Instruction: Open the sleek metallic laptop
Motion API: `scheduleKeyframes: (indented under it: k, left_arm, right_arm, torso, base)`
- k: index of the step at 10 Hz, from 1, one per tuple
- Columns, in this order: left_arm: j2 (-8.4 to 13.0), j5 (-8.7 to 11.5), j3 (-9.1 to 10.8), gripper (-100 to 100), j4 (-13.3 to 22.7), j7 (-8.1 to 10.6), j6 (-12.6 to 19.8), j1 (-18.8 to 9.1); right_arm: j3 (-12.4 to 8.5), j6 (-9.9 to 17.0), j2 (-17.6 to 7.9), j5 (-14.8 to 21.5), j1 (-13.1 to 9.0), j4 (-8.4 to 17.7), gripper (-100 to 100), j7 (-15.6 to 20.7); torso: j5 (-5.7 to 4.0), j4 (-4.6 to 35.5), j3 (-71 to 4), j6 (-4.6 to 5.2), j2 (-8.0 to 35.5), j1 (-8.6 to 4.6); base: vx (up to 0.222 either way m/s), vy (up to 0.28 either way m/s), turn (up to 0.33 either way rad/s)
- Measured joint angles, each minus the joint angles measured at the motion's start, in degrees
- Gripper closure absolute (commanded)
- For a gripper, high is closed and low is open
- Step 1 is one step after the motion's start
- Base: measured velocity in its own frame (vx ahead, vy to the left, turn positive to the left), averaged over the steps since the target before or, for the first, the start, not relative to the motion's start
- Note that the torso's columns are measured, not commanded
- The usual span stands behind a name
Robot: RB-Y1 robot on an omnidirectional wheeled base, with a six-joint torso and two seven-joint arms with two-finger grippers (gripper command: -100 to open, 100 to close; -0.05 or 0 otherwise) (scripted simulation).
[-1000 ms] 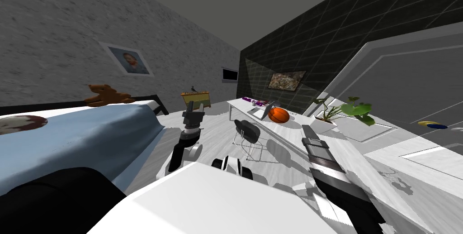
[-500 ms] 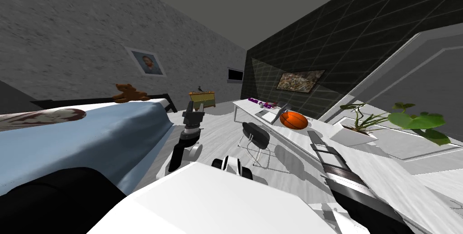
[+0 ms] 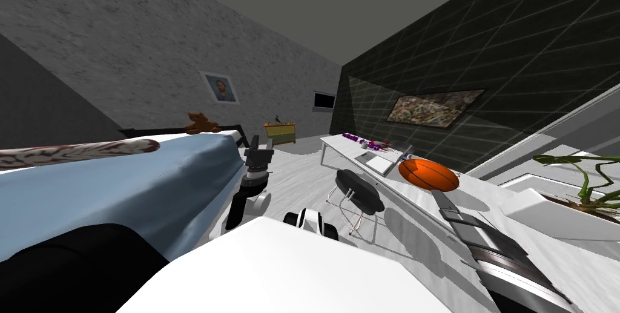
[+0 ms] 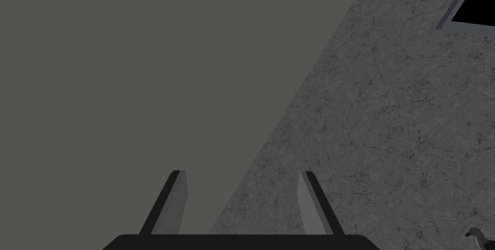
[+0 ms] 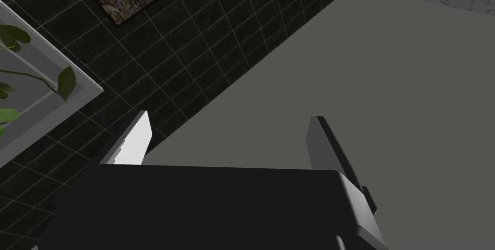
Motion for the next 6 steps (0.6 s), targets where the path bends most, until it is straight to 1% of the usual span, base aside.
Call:
scheduleKeyframes:
  k: [1,2,3,4,5,6]
  left_arm:
    - [0.0,0.0,0.01,0,0.0,0.00,0.0,0.0]
    - [0.0,0.0,0.01,0,0.0,0.00,0.0,0.0]
    - [0.0,0.0,0.01,0,0.0,0.00,0.0,0.0]
    - [0.0,0.0,0.01,0,0.0,0.00,0.0,0.0]
    - [0.0,0.0,0.02,0,0.0,0.00,0.0,0.0]
    - [0.0,0.0,0.01,0,0.0,0.00,0.0,0.0]
  right_arm:
    - [-0.9,0.4,0.2,0.5,0.2,0.7,-100,1.3]
    - [-2.4,1.0,-0.3,1.2,0.3,2.1,-100,2.9]
    - [-3.0,1.6,-0.2,1.6,0.5,2.4,-100,4.0]
    - [-4.6,2.2,0.0,2.0,2.2,2.2,-100,5.3]
    - [-5.3,2.4,0.1,2.4,2.3,2.8,-100,6.3]
    - [-6.6,3.5,-0.5,3.0,2.5,3.8,-100,7.6]
  torso:
    - [-0.04,0.0,0.0,0.05,0.1,-0.19]
    - [-0.07,0.0,0.1,0.00,0.1,-0.22]
    - [-0.06,0.0,0.1,0.05,0.1,-0.22]
    - [-0.04,0.0,0.0,0.02,0.0,-0.14]
    - [-0.04,0.0,0.0,0.02,0.1,-0.14]
    - [-0.02,0.0,0.0,0.00,0.0,-0.05]
  base:
    - [0.058,0.084,0.188]
    - [0.061,0.061,0.081]
    - [0.093,0.058,0.157]
    - [0.074,0.044,0.092]
    - [0.083,0.066,0.185]
    - [0.082,0.046,0.105]
